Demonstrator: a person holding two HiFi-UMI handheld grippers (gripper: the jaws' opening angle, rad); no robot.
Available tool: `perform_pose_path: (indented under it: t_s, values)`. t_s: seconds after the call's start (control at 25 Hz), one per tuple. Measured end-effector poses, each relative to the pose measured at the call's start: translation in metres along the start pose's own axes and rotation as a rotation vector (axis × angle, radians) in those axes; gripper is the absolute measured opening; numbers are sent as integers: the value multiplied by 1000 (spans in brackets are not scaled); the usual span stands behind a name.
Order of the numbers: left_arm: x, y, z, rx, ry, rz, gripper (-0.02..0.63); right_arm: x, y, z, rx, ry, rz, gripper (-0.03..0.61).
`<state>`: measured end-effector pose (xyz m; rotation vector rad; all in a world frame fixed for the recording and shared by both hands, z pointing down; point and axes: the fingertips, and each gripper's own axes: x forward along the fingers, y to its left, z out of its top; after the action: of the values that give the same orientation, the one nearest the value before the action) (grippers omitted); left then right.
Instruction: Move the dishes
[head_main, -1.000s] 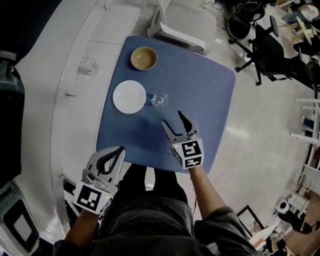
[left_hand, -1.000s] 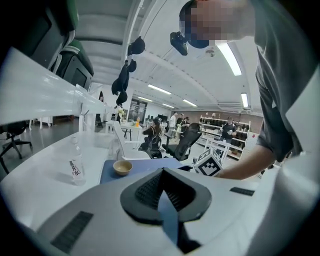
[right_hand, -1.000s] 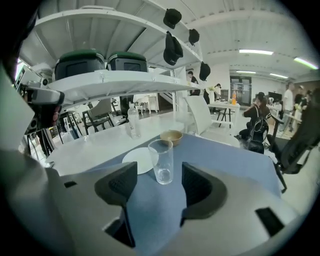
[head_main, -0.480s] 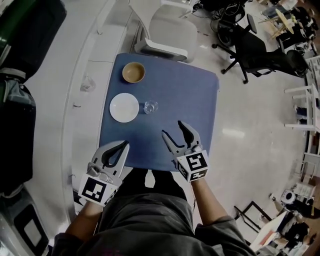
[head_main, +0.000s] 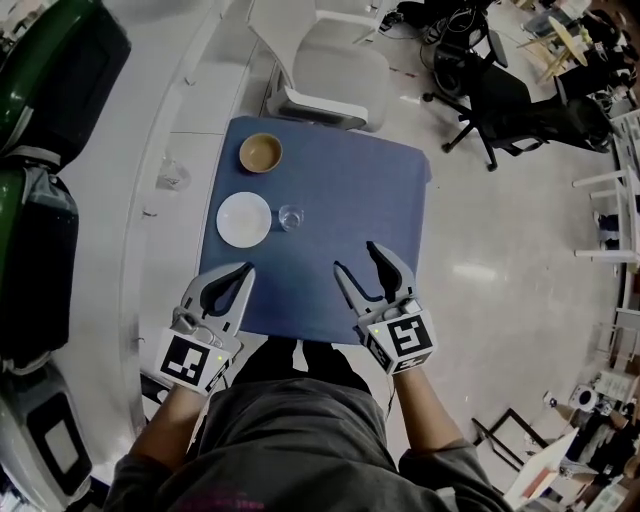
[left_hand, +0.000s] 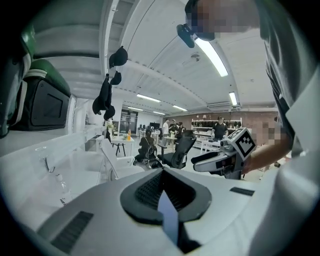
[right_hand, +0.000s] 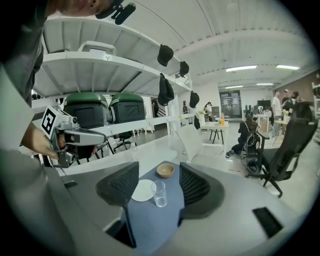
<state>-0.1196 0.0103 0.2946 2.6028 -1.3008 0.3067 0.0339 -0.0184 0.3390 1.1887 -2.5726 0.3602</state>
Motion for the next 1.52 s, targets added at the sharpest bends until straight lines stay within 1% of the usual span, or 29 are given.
perform_pose_path:
  t_s: [0.2, 0.32, 0.44, 0.64, 0.84, 1.08, 1.24, 1.32, 1.52]
  values:
    - [11, -12, 19, 30, -9, 31, 2, -19, -14, 18, 4, -33, 23, 259]
    - [18, -22, 34, 49, -30, 43, 2, -31, -23, 29, 1, -61, 32, 258]
    - [24, -32, 45, 73, -56, 46, 2, -43, -30, 40, 25, -72, 41, 258]
    - [34, -49, 54, 69, -40, 54, 2, -61, -43, 52, 15, -100, 51, 249]
    - [41, -59, 63, 94, -60, 61, 6, -68, -50, 56, 21, -111, 63, 249]
    - [43, -63, 64, 95, -45, 70, 63, -68, -52, 58, 26, -122, 78, 249]
    - [42, -61, 68, 107, -59, 82, 106, -70, -54, 60, 33, -131, 83, 249]
    - [41, -59, 70, 104, -63, 96, 120, -70, -55, 59, 33, -131, 87, 249]
    - [37, -54, 67, 100, -72, 143, 184, -73, -53, 58, 41, -117, 112, 249]
